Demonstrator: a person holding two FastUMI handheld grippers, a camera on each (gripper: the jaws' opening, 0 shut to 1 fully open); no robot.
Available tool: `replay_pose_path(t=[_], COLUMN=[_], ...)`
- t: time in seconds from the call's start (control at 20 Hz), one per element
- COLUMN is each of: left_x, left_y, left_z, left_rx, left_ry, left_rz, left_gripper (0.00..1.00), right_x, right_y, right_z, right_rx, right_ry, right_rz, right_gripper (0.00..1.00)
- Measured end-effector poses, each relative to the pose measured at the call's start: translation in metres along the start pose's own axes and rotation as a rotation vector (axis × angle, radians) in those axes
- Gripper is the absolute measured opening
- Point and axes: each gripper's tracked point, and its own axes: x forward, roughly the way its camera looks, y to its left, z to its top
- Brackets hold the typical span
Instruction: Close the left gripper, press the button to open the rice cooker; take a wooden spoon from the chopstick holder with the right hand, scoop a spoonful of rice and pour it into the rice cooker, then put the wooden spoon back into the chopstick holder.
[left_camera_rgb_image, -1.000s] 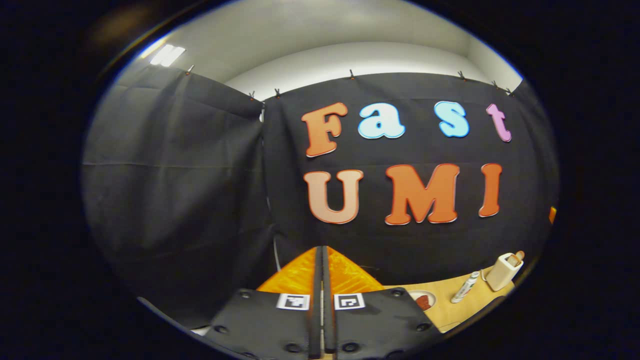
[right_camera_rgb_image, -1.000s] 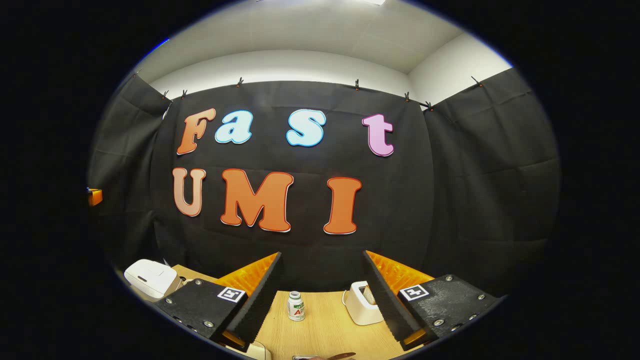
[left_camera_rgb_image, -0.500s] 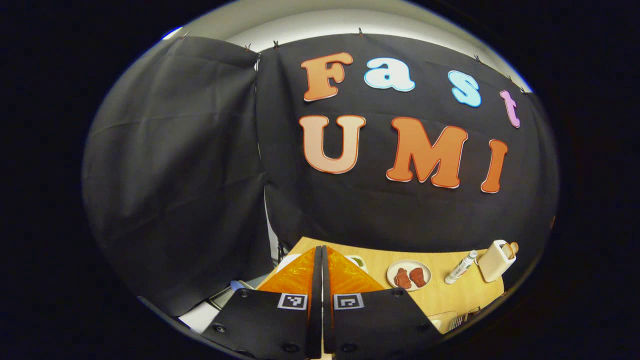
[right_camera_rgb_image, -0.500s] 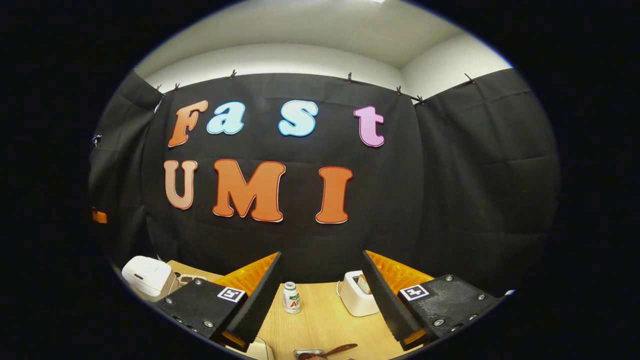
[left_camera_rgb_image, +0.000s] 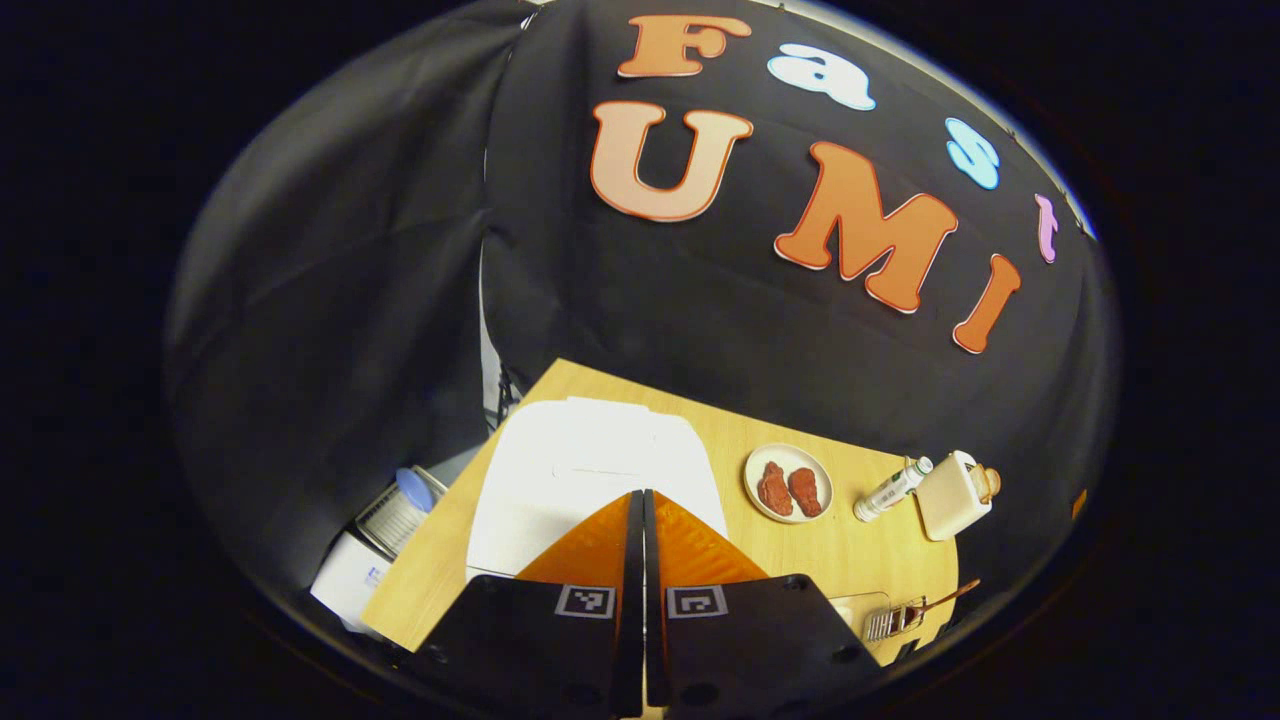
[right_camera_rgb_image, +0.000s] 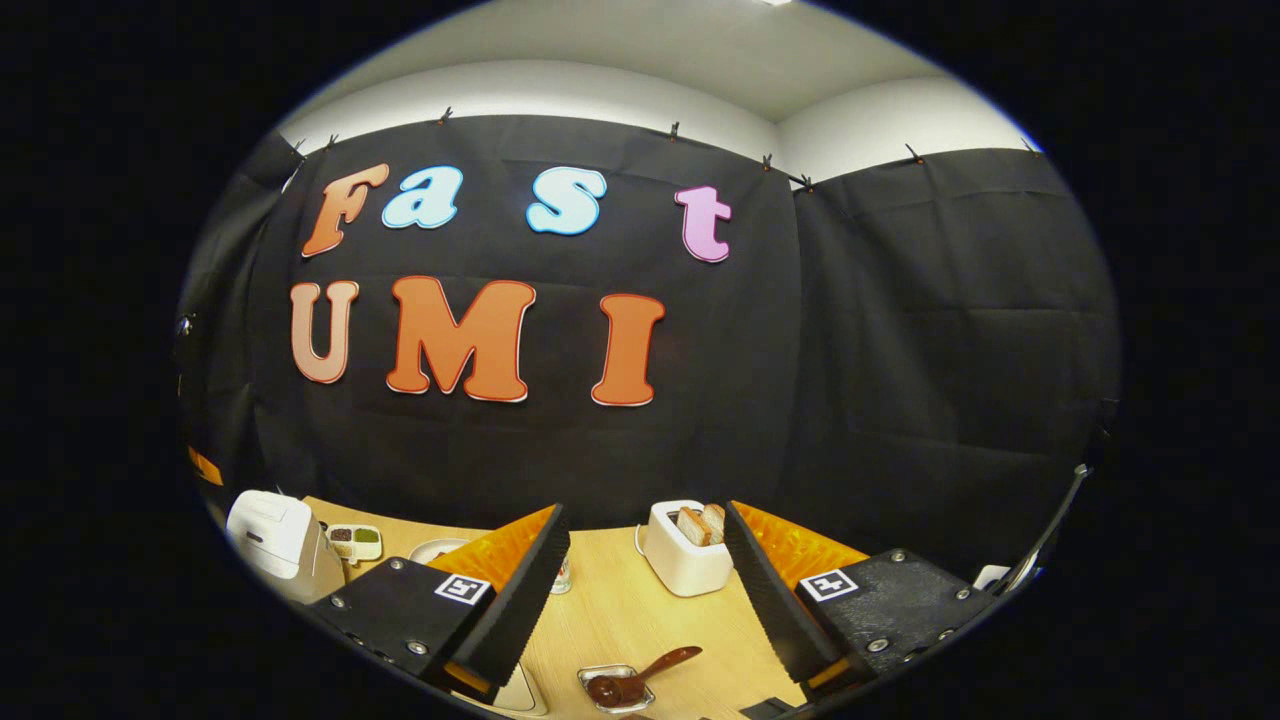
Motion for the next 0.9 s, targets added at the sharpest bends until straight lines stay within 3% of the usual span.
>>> replay_pose_path(t=[0.3, 0.55, 0.9], left_x=[0.029, 0.049, 0.067], left_y=[-0.002, 0.015, 0.026], left_z=[-0.033, -0.063, -0.083], left_rx=[-0.168, -0.188, -0.197], left_ry=[0.151, 0.231, 0.306], left_rz=[-0.042, -0.003, 0.053], left_gripper=[0.05, 0.05, 0.06], right_x=[0.000, 0.017, 0.035], right_y=[-0.018, -0.024, -0.034], right_z=[-0.025, -0.035, -0.053], right_rx=[0.043, 0.132, 0.118], right_ry=[0.081, 0.108, 0.135], right_rz=[-0.003, 0.013, 0.010], right_gripper=[0.97, 0.97, 0.97])
